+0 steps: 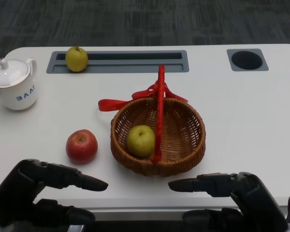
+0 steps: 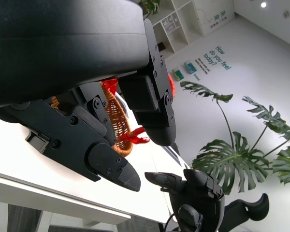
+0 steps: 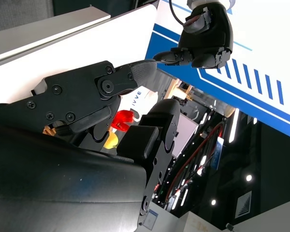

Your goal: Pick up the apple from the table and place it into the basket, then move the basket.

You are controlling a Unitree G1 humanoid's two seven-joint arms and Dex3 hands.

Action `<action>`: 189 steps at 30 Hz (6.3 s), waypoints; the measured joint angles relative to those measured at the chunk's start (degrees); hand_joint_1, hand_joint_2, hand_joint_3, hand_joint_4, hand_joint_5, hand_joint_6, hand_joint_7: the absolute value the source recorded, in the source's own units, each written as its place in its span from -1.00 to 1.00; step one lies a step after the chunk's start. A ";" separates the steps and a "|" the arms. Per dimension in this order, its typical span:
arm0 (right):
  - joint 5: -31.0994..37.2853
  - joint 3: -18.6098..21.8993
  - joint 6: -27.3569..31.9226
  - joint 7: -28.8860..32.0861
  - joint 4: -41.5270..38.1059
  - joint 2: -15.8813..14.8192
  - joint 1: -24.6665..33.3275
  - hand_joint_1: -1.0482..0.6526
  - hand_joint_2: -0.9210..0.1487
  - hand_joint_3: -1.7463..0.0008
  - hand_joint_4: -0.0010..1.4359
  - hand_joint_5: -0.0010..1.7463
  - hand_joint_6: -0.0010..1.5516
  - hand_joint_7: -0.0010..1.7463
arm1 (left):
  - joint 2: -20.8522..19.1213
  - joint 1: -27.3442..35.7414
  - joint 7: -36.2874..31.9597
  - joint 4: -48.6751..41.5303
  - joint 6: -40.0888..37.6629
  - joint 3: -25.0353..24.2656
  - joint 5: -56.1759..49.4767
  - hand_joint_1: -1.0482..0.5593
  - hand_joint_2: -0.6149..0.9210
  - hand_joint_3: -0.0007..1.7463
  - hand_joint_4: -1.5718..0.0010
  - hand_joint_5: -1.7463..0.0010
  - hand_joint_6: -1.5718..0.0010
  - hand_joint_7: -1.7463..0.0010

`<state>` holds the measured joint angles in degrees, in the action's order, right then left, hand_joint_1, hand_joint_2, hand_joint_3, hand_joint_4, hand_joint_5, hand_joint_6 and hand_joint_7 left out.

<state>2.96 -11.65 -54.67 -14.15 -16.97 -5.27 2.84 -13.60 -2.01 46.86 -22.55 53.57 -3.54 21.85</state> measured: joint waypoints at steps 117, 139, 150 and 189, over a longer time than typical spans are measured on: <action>0.29 0.15 0.21 1.17 10.93 -2.86 7.94 -0.34 -0.93 1.00 0.33 -1.00 0.12 -1.00 | -2.21 -42.49 -67.16 -56.49 -28.46 32.20 -64.72 -0.55 0.73 -0.99 0.42 0.99 0.51 0.99; -0.48 -0.09 0.25 0.84 11.56 -2.83 8.07 -0.35 -0.96 1.00 0.33 -1.00 0.13 -1.00 | -1.17 -42.71 -60.61 -55.58 -25.12 26.14 -57.13 0.10 0.93 -1.00 -0.50 0.96 -0.33 0.98; -1.15 -0.29 0.24 0.34 10.23 -2.74 6.97 -0.35 -0.98 1.00 0.33 -1.00 0.13 -1.00 | -5.86 -42.67 -67.42 -53.40 -16.74 24.69 -57.20 0.15 0.87 -1.00 -0.59 0.95 -0.38 0.98; 0.11 -0.27 -1.16 0.98 8.17 -1.20 6.63 -0.35 -0.99 1.00 0.34 -1.00 0.13 -1.00 | -5.59 -32.63 -53.81 -23.43 8.86 17.32 -45.52 0.26 0.71 -1.00 -0.51 0.50 -0.56 0.99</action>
<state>3.07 -11.92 -55.83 -13.17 -8.81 -6.47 9.47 -19.19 -34.64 -6.96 -45.98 62.43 13.78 -23.67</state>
